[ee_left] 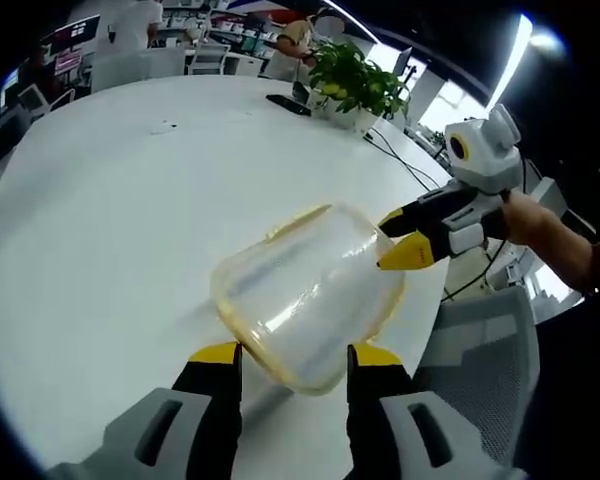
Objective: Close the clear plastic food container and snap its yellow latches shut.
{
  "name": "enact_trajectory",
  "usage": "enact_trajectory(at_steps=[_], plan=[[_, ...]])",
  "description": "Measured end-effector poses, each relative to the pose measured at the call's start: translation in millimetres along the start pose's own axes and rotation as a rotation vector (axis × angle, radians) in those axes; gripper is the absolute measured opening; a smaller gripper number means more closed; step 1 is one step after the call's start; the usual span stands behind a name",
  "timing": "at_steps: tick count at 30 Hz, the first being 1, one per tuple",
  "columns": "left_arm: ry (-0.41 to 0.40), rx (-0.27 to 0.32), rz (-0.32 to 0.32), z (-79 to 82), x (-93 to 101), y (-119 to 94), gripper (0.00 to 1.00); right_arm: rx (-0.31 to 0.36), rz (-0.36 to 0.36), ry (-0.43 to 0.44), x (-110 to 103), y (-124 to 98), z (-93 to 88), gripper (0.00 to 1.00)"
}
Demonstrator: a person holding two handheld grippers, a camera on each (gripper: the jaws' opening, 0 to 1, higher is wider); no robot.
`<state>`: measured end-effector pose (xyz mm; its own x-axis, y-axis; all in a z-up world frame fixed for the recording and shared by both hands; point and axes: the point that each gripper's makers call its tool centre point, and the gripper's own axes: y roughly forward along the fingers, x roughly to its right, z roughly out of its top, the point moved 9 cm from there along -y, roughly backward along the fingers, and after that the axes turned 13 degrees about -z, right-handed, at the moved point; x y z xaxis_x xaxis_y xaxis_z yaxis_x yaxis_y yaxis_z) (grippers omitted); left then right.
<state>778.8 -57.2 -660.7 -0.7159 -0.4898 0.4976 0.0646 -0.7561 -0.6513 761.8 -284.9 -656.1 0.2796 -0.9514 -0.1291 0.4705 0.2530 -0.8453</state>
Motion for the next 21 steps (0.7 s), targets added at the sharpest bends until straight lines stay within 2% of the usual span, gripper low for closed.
enact_trajectory(at_steps=[9,21], plan=[[0.017,0.011,-0.004,-0.5,-0.7,-1,0.35,0.003,0.038,-0.017,4,-1,-2.5,0.37],[0.089,0.011,0.005,7.3,2.2,-12,0.32,0.063,0.031,-0.164,9,-16,7.3,0.35]])
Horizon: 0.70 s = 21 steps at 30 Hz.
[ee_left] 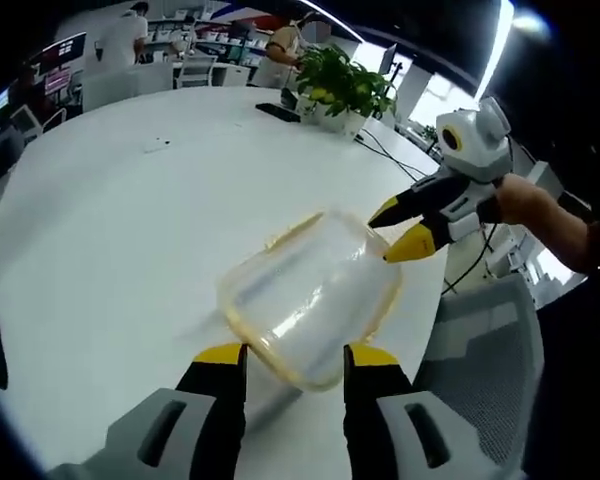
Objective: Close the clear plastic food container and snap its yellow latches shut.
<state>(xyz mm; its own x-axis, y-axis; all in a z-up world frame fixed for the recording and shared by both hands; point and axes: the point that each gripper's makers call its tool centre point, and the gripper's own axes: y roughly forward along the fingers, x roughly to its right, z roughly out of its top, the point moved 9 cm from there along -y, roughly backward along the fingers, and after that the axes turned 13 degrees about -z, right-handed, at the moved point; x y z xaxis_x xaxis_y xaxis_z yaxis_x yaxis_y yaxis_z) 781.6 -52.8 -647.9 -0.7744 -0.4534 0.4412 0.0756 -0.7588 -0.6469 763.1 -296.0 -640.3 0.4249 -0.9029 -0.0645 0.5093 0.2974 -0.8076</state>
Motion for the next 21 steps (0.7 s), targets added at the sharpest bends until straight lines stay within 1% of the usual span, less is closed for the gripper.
enact_trajectory(at_steps=[6,10,15,21], plan=[[0.065,-0.009,0.014,11.8,3.4,-4,0.31,0.038,0.020,-0.089,0,-4,5.9,0.30],[0.101,-0.008,0.004,20.4,6.4,-3,0.30,0.054,0.031,-0.125,-1,-4,9.1,0.27],[0.145,-0.016,-0.019,28.0,11.5,4,0.28,0.089,0.056,-0.190,-6,-3,17.2,0.22],[0.190,-0.049,-0.037,29.8,15.3,15,0.26,0.101,0.076,-0.250,-10,3,25.5,0.19]])
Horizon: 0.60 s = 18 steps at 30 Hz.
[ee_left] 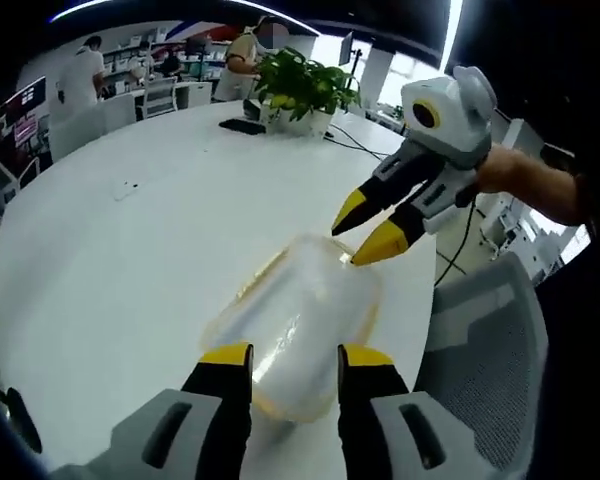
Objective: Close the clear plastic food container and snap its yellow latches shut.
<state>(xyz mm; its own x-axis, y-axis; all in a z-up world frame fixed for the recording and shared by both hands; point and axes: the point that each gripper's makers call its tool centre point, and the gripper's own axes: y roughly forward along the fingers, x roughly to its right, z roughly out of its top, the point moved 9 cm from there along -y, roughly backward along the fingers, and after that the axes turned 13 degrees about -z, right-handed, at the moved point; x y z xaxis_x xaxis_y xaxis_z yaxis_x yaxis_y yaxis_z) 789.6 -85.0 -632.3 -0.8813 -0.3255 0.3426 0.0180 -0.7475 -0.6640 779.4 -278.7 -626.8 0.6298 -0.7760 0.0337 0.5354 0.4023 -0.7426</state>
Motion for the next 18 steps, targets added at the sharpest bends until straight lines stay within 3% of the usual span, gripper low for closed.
enact_trajectory(at_steps=[18], plan=[[0.112,-0.045,-0.067,14.2,8.8,27,0.22,-0.003,0.107,-0.162,-7,30,22.8,0.13]])
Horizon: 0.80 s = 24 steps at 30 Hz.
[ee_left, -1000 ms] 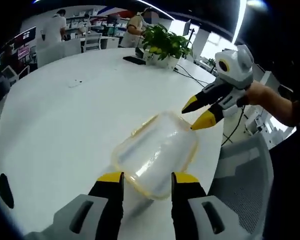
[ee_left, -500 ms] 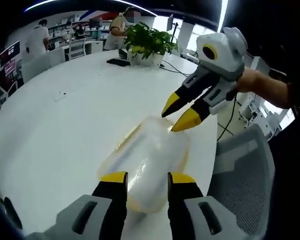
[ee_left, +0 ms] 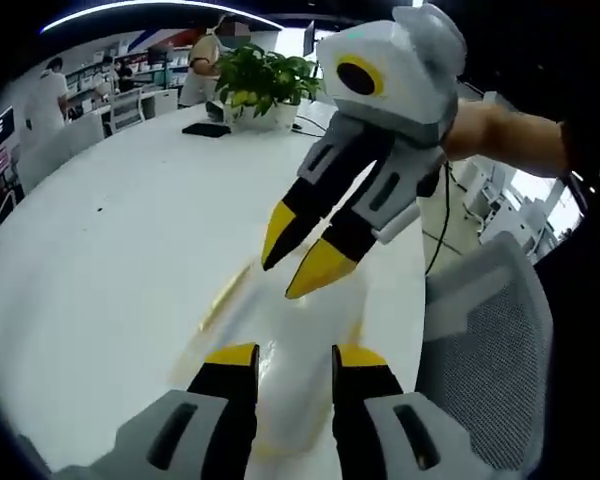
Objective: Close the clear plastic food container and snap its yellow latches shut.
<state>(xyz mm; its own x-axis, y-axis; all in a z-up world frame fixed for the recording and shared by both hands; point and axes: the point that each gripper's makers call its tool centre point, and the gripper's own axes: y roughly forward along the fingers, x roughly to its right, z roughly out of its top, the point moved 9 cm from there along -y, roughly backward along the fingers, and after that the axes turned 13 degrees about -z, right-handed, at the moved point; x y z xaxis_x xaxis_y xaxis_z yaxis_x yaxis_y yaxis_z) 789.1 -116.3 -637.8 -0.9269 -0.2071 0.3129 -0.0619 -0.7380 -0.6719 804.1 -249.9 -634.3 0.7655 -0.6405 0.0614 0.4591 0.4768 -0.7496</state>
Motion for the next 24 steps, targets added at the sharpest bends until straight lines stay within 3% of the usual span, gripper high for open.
enact_trajectory(at_steps=[10,17,24], plan=[[0.015,-0.014,-0.010,1.5,1.9,4,0.22,0.007,0.036,-0.067,2,13,11.6,0.15],[0.031,-0.026,-0.018,-0.9,9.3,6,0.23,0.007,0.075,-0.120,5,20,17.8,0.24],[0.095,-0.039,-0.013,-2.3,14.3,11,0.26,-0.037,0.137,-0.149,12,29,19.5,0.34]])
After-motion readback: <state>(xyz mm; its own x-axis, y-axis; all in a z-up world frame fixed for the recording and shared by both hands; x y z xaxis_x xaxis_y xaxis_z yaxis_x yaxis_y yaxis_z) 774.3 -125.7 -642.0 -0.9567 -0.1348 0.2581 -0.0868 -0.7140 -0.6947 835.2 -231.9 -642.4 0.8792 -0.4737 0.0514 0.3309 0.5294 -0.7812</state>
